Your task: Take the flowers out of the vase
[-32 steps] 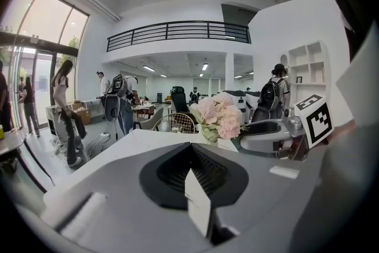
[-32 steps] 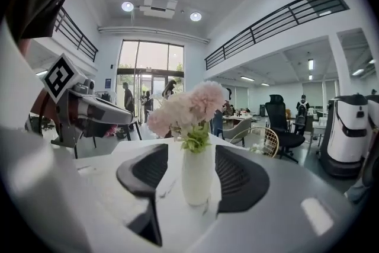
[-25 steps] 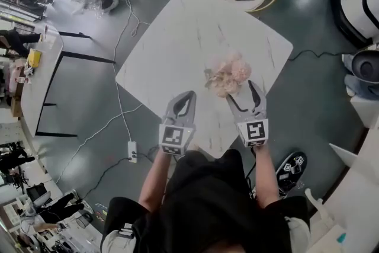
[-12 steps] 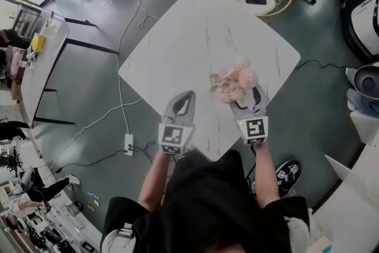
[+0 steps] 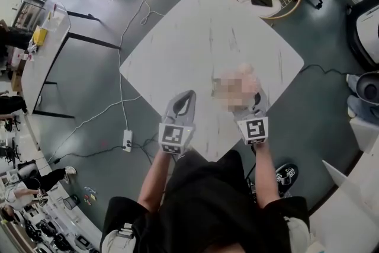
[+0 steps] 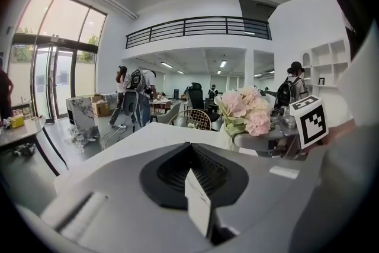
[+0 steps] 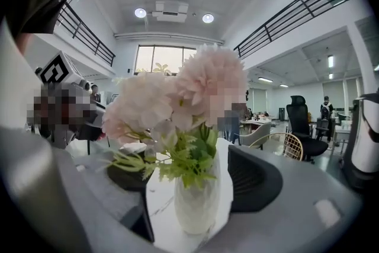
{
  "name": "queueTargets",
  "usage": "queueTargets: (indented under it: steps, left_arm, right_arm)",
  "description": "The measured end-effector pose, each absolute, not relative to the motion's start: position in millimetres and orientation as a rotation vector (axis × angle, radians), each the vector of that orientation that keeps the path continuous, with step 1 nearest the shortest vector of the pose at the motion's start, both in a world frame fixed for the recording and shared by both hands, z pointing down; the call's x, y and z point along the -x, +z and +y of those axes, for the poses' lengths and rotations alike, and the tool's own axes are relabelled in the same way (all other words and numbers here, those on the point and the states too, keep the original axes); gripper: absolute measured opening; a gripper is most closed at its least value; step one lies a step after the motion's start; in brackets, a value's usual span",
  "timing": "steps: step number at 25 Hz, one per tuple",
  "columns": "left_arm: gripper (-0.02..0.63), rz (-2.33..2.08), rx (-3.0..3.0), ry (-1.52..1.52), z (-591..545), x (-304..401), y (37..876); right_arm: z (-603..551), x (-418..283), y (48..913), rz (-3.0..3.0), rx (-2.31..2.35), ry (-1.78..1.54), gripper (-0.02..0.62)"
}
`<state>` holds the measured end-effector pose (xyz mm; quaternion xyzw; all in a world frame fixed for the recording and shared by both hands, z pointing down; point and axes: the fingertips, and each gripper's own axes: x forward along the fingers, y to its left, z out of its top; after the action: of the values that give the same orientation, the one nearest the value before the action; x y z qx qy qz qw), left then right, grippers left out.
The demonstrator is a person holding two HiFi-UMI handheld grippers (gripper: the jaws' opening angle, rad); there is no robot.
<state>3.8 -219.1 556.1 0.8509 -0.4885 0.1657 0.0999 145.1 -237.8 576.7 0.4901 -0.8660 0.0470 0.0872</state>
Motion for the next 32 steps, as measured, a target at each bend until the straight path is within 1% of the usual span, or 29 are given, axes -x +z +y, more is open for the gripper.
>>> queueTargets:
  steps: [6, 10, 14, 17, 22, 32]
  left_arm:
    - [0.008, -1.449, -2.519, 0.491, -226.1, -7.3, 554.6]
    - [0.008, -1.452, -2.518, 0.493, -227.1, -5.8, 554.8]
    - [0.008, -1.456, -2.517, 0.491, -227.4, -3.0, 553.4]
    - [0.008, -1.458, -2.517, 0.490, -227.5, -1.0, 553.3]
    - [0.008, -1.460, -2.520, 0.485, -226.2, 0.8, 551.4]
    - [0.008, -1.467, -2.531, 0.459, -221.9, 7.1, 547.1]
  right_arm:
    - [-242.8, -140.3, 572.9, -2.613, -1.431, 0.123, 0.365]
    - [-243.8, -140.9, 571.4, -2.615, -1.448, 0.123, 0.341]
    - [-244.0, -143.3, 569.0, -2.596, -1.465, 0.110, 0.296]
    - [-245.6, -145.2, 567.8, -2.592, -1.503, 0.109, 0.235]
    - [-245.1, -149.2, 566.3, -2.565, -1.521, 0.099, 0.187]
    - [-243.7, -152.4, 560.8, -2.546, -1.533, 0.098, 0.169]
